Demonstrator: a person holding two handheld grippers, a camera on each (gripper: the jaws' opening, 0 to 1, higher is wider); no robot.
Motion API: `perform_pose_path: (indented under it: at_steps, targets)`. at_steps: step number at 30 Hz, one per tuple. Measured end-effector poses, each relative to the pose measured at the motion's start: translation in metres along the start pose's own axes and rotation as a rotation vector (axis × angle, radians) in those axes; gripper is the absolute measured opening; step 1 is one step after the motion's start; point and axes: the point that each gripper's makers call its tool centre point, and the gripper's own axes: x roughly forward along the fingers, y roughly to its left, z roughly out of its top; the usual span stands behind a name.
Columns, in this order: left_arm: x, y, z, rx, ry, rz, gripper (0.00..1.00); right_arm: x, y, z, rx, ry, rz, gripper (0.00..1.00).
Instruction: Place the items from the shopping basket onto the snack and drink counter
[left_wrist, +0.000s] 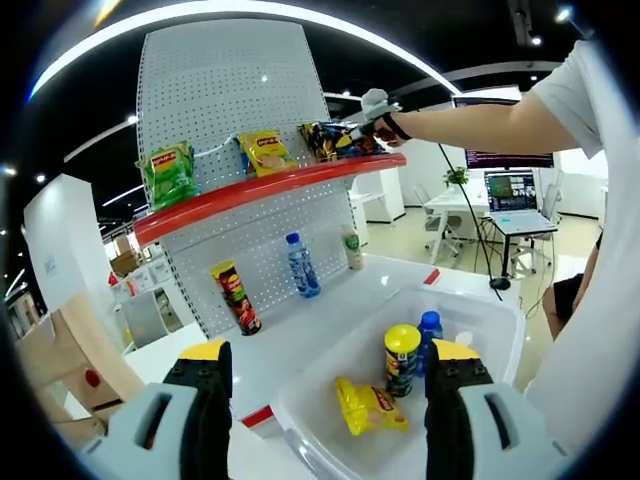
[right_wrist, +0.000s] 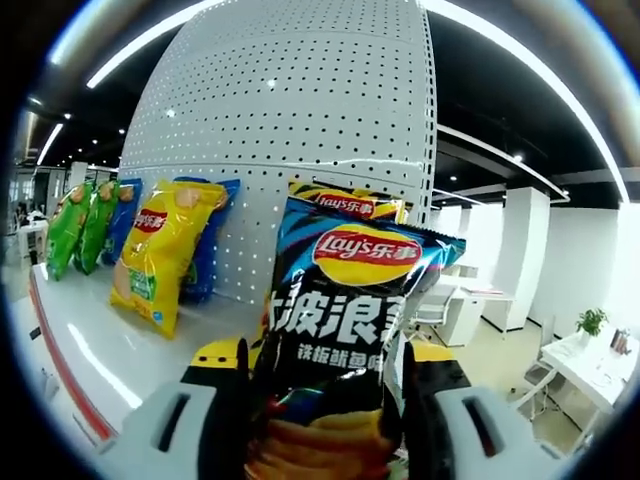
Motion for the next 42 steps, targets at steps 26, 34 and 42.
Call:
perform_pose_path:
  at_steps: [26,34,42]
  targets:
    - [0.005,-0.003,0.002,0.022,0.007,-0.021,0.80,-0.009,-0.010,0.002,0.040,-0.006,0.011,0.72]
    - [0.010,-0.005,0.003,0.024,0.004,-0.030,0.80,-0.016,-0.010,0.000,0.049,-0.005,0.018,0.74]
    - [0.011,-0.006,0.005,0.030,0.002,-0.033,0.80,-0.023,-0.009,0.002,0.077,-0.022,0.033,0.83]
